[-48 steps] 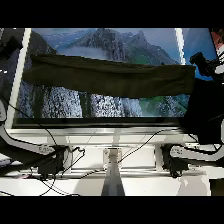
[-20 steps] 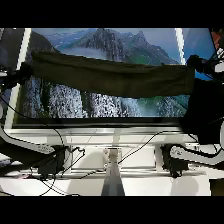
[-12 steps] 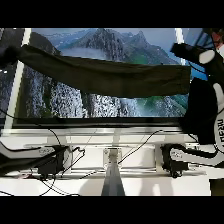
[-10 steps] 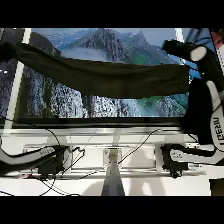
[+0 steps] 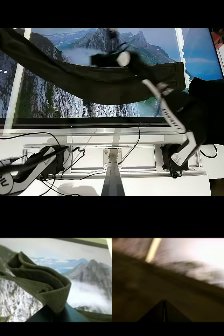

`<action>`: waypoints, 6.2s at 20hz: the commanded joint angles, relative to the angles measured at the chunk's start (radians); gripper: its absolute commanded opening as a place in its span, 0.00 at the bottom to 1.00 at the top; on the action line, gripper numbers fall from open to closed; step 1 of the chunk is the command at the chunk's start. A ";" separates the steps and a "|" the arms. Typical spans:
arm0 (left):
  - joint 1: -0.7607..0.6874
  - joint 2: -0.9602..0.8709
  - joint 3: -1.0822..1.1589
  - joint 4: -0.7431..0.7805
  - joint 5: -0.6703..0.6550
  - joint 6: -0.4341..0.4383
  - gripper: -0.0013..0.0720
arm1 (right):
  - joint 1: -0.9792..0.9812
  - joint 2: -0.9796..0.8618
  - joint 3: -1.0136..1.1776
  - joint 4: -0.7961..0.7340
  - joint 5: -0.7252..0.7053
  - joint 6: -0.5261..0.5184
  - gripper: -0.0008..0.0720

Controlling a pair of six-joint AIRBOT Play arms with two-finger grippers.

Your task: Fold the clothes and pants, and hang the long-sleeved shirts on hangers.

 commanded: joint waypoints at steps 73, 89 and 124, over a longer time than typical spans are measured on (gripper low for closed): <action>-0.211 -0.106 0.019 -0.452 -0.428 -0.094 0.04 | -0.056 -0.097 0.153 -0.023 0.480 -0.084 0.05; -0.814 -0.370 0.020 -0.510 0.143 -0.034 0.04 | -0.756 0.227 0.206 -0.165 0.847 -0.093 0.05; -1.120 -0.527 0.020 -0.240 0.622 -0.182 1.00 | -0.825 0.224 0.145 -0.282 0.814 -0.225 0.05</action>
